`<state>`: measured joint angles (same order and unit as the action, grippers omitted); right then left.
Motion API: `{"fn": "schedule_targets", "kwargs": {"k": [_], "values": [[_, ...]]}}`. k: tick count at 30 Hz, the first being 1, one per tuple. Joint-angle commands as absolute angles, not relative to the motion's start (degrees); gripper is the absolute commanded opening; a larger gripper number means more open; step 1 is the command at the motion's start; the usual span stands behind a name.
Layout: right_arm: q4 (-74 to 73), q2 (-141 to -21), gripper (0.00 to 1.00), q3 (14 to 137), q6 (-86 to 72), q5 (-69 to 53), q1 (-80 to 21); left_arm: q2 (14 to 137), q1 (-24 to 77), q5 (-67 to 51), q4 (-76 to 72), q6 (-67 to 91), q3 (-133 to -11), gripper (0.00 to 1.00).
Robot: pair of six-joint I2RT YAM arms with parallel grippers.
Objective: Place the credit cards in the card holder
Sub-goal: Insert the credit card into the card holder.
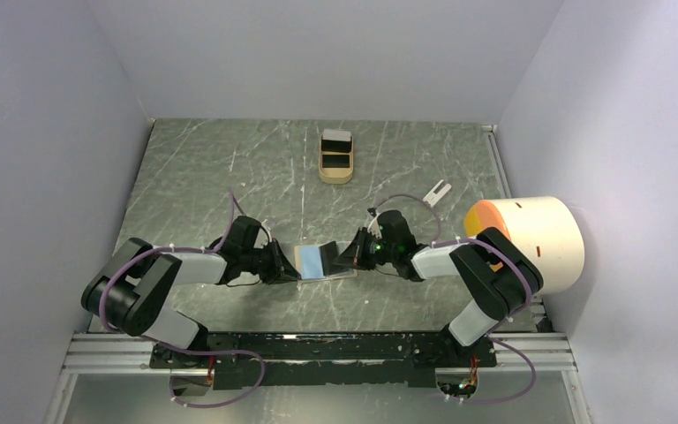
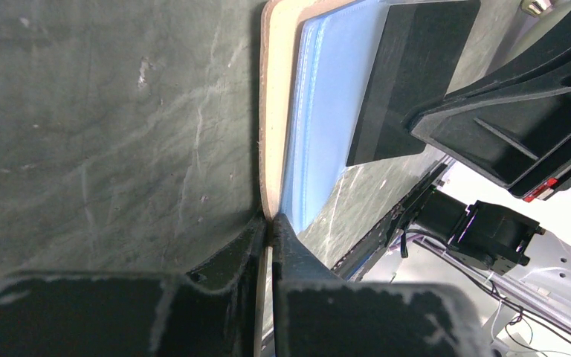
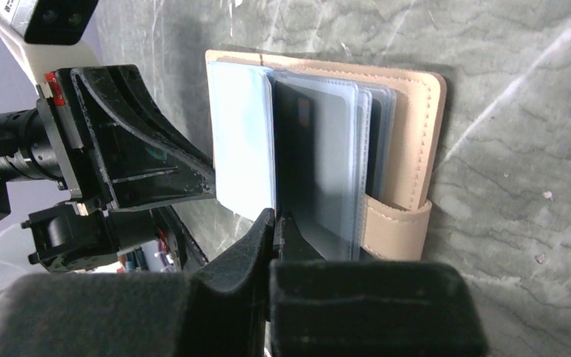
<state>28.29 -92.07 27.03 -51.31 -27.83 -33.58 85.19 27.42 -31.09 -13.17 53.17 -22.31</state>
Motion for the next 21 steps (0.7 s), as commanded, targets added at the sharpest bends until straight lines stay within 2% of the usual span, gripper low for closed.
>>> {"fn": "schedule_targets", "kwargs": {"k": [1,6,17,21], "values": [[27.95,-91.57,0.01,25.98,-53.18,-27.03,-34.01,86.06,27.07,-29.3,-12.97,52.32,-21.23,0.09],[30.22,-93.86,0.06,25.98,-53.75,-28.71,-34.01,86.05,27.07,-29.39,-12.88,52.21,-21.43,0.09],[33.07,-97.1,0.05,27.11,-50.69,-27.82,-34.07,85.96,27.07,-29.6,-13.02,52.23,-21.13,0.09],[30.71,-95.82,0.11,26.69,-49.7,-26.34,-34.14,85.48,27.03,-29.55,-12.74,52.21,-21.19,0.09]]}}
